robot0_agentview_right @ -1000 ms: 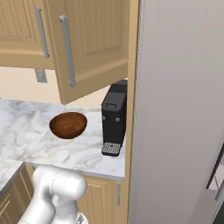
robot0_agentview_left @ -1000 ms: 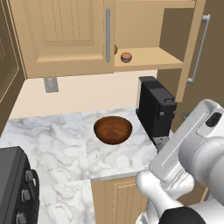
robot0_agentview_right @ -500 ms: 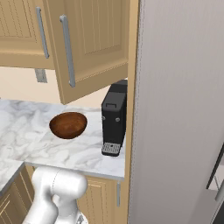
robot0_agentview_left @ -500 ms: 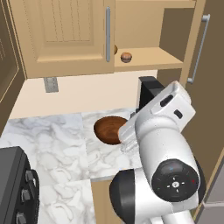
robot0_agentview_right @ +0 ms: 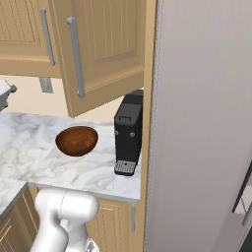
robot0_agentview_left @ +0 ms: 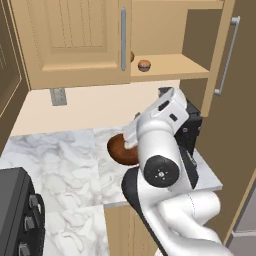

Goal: Open the cabinet. Pick the tangerine and mango from the cabinet and place them into the bowl. Then close the cabinet.

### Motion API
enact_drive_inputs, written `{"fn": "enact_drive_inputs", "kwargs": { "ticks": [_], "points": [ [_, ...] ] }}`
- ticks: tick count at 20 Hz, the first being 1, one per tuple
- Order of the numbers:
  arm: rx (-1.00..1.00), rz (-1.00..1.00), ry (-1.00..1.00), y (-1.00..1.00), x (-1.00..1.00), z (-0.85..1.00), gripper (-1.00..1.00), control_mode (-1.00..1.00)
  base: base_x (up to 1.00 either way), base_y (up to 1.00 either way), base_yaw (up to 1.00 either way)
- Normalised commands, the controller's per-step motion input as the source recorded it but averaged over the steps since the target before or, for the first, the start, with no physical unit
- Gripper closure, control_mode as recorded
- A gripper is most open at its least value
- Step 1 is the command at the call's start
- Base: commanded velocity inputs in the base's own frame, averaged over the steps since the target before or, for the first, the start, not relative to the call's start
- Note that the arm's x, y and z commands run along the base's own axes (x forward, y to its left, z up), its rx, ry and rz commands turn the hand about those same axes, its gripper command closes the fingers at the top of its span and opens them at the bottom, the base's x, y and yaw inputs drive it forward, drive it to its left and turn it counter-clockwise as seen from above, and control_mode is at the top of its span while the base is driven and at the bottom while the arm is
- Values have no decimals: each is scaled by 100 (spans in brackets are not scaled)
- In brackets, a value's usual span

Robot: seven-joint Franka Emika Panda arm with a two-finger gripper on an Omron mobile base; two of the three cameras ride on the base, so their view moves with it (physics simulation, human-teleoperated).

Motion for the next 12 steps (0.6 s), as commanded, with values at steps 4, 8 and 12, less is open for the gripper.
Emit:
{"fn": "enact_drive_inputs", "kwargs": {
  "ticks": [4, 8, 12],
  "points": [
    [2, -9, -8, -33, 94, -2, -100, -100, 0, 0, 0],
    [3, -31, -9, -50, 50, 0, -100, -100, 0, 0, 0],
    [0, -50, -2, -24, 26, 0, -100, -100, 0, 0, 0]
  ]
}}
